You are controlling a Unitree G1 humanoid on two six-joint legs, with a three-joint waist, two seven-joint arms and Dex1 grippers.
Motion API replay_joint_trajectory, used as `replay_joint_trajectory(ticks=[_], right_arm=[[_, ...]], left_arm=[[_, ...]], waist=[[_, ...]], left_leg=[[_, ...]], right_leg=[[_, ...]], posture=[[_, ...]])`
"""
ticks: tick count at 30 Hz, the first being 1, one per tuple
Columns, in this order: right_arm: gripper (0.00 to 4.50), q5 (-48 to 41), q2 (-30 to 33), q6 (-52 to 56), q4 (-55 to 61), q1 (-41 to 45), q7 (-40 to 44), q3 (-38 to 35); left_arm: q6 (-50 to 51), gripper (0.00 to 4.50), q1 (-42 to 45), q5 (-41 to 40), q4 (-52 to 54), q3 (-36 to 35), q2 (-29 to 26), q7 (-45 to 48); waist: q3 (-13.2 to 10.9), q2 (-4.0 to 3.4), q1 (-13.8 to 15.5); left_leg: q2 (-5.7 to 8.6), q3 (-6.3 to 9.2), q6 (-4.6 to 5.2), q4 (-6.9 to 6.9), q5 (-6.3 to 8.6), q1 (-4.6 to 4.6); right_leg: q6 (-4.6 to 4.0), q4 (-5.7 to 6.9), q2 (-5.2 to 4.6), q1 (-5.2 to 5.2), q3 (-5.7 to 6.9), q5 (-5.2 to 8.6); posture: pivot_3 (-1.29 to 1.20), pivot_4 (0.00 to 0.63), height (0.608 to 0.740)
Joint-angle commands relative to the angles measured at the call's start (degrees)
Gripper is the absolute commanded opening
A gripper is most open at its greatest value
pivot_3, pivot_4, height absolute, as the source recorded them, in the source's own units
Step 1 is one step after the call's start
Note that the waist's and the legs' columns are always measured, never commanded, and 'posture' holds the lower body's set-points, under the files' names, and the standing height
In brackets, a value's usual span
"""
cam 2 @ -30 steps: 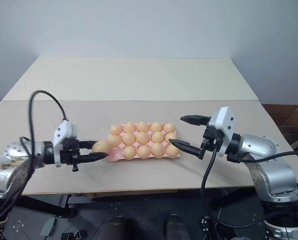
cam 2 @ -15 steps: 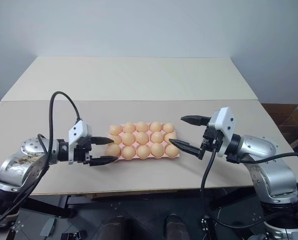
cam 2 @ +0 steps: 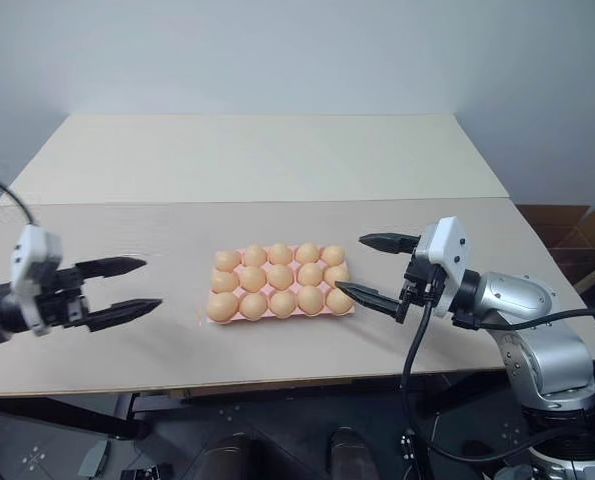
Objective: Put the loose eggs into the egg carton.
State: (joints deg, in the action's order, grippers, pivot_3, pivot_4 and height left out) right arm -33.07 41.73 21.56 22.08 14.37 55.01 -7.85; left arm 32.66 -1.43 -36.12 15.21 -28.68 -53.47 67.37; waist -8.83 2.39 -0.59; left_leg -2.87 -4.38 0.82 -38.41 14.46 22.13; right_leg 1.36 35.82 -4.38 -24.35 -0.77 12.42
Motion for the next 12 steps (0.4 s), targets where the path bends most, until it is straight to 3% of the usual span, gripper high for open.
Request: replay_joint_trajectory(ticks=[1,5,12], right_arm=[[4.50,-1.6,1.1,-0.5,0.7,0.0,1.2,-2.5],[4.50,-1.5,1.3,-0.5,0.1,0.0,1.8,-2.4],[4.50,-1.4,1.7,-0.4,-0.6,0.0,2.3,-2.9]], left_arm=[[-1.2,4.48,-4.6,-2.2,2.1,-8.3,-0.2,1.9],[-0.4,4.48,-10.6,-3.1,4.6,-12.8,1.4,0.8],[0.5,4.48,-13.3,-4.3,7.3,-13.4,2.8,-2.0]], waist=[[0.0,0.00,0.0],[0.0,0.00,0.2],[0.0,0.00,0.5]], left_leg=[[0.00,0.00,0.00,0.00,0.00,0.00],[-0.02,0.00,0.00,0.00,0.00,-0.01],[-0.01,-0.02,-0.01,0.00,0.00,-0.04]], right_leg=[[-0.01,0.00,0.00,0.00,0.00,0.00],[-0.23,0.01,-0.01,0.00,0.01,0.14],[-0.41,0.03,-0.01,0.02,0.00,0.24]], posture=[[0.00,0.150,0.740],[0.00,0.150,0.740],[0.00,0.150,0.740]])
